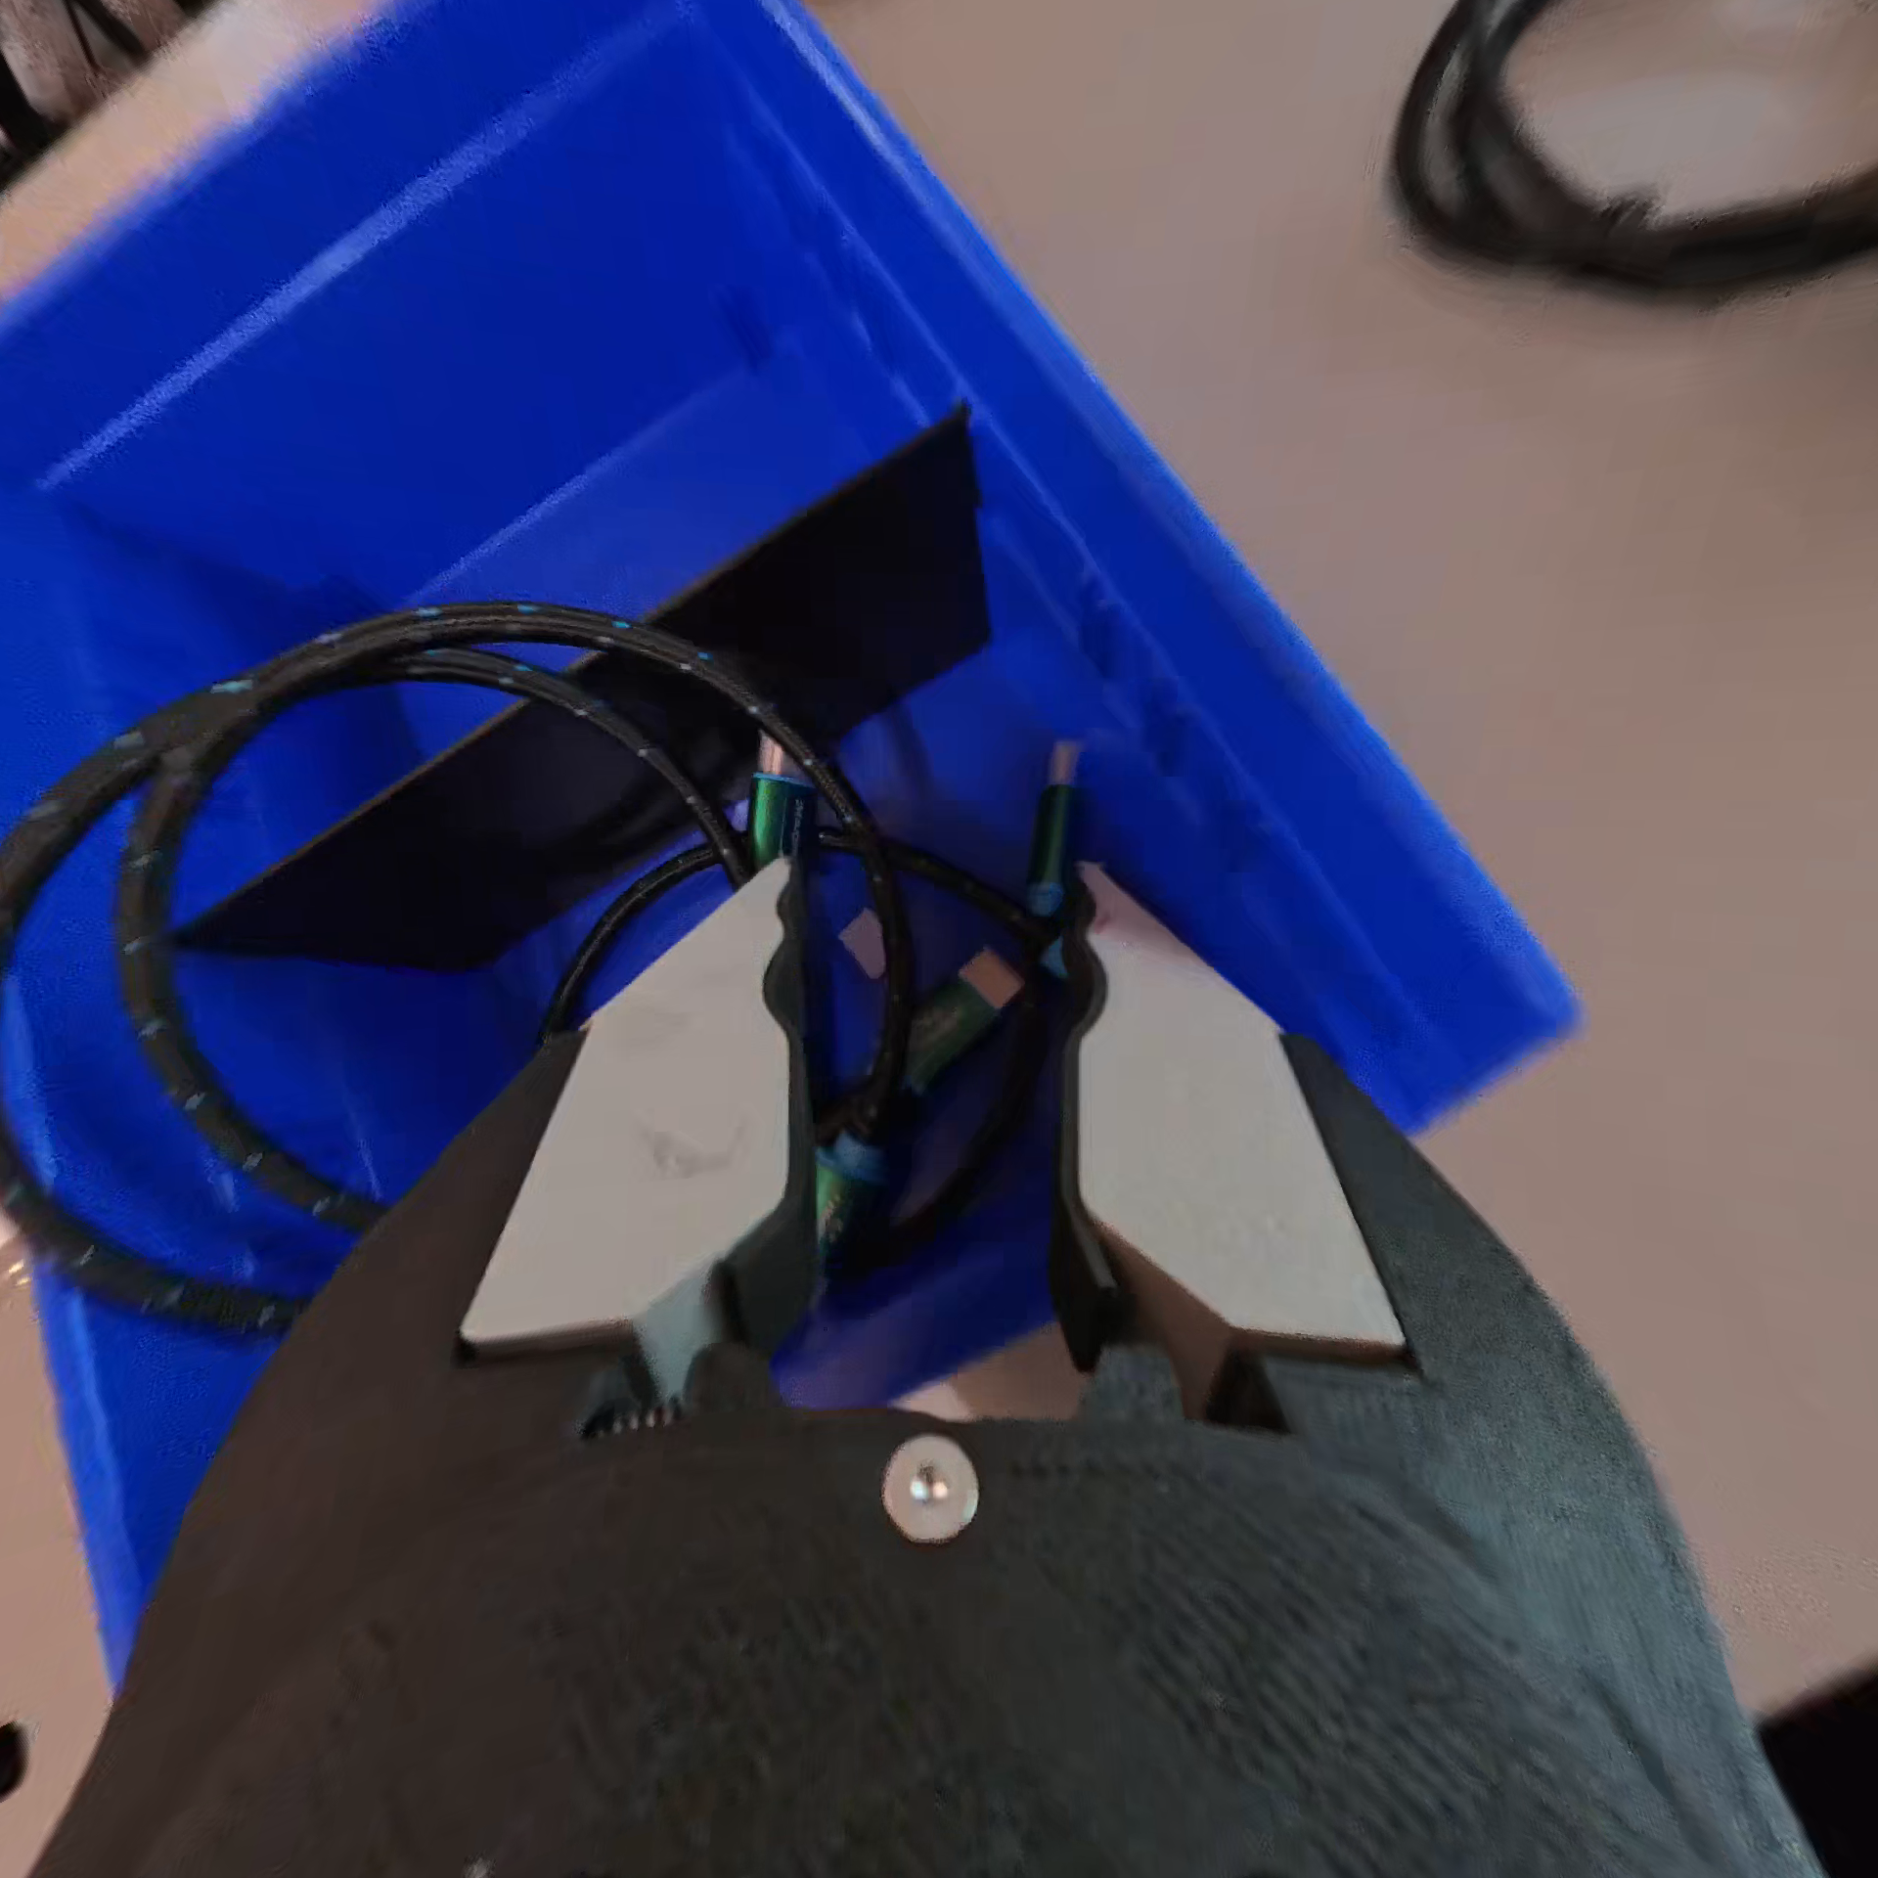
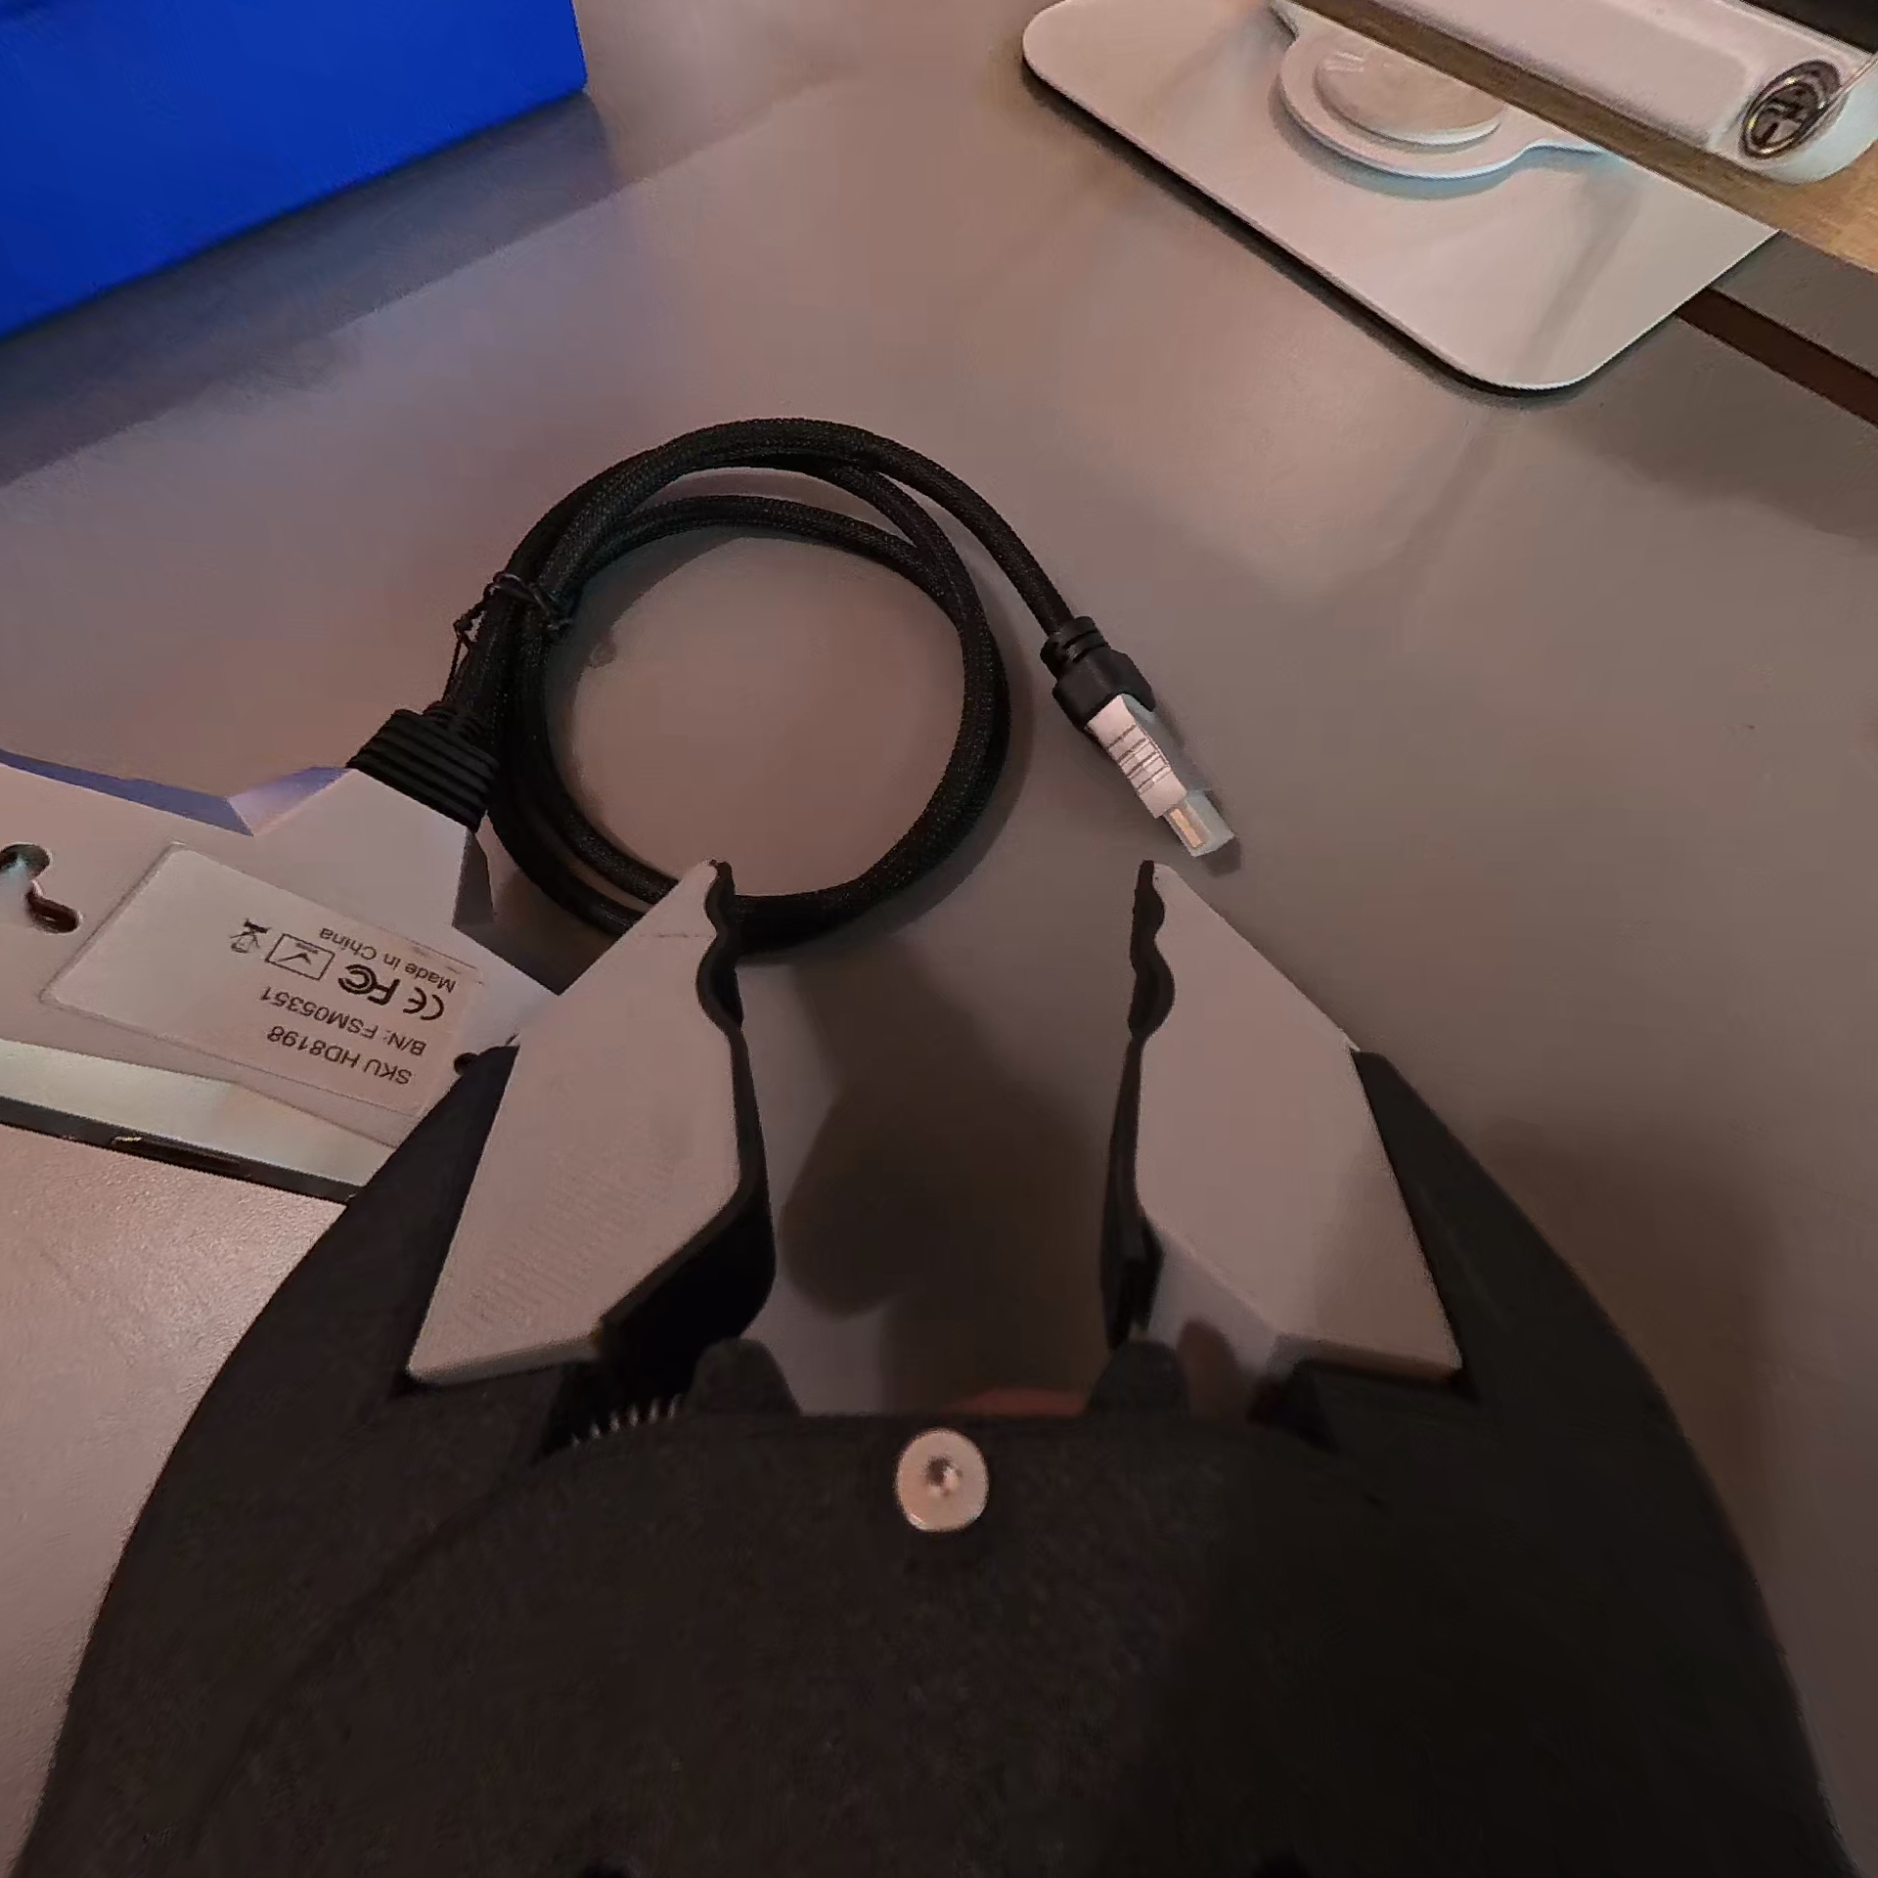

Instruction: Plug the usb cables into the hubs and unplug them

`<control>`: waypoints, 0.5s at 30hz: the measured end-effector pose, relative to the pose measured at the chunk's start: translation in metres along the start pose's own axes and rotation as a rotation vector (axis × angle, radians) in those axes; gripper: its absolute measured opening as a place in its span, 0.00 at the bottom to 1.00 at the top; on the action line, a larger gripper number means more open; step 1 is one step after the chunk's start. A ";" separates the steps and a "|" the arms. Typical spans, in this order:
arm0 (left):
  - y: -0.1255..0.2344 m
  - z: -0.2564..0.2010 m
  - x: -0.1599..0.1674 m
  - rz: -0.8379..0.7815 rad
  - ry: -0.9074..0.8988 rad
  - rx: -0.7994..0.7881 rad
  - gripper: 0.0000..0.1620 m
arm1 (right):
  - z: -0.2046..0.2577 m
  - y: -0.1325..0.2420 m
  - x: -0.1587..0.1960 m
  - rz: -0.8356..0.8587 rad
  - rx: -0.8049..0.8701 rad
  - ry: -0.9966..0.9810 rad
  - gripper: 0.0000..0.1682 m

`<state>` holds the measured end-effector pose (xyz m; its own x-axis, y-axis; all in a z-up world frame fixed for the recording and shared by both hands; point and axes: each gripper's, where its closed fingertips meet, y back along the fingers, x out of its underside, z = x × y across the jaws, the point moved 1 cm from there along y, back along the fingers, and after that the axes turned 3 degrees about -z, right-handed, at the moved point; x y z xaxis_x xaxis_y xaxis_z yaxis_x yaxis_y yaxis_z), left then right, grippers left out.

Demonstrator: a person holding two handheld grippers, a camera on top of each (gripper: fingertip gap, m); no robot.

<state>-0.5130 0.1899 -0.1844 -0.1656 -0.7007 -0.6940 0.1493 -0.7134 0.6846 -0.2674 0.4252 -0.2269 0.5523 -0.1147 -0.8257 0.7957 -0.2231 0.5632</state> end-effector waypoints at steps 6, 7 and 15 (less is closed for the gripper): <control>-0.014 0.021 -0.006 0.059 -0.048 -0.045 0.05 | -0.003 0.002 -0.002 -0.020 -0.013 -0.039 0.44; -0.001 0.027 -0.019 -0.009 -0.034 -0.059 0.04 | -0.004 0.003 -0.002 -0.022 -0.018 -0.047 0.44; 0.129 0.057 -0.132 -0.333 -0.089 -0.150 0.03 | 0.000 0.001 -0.002 -0.011 -0.021 -0.021 0.43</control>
<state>-0.5275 0.1909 0.0080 -0.3124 -0.4315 -0.8463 0.2128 -0.9000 0.3803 -0.2674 0.4249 -0.2248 0.5383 -0.1325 -0.8323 0.8069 -0.2037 0.5544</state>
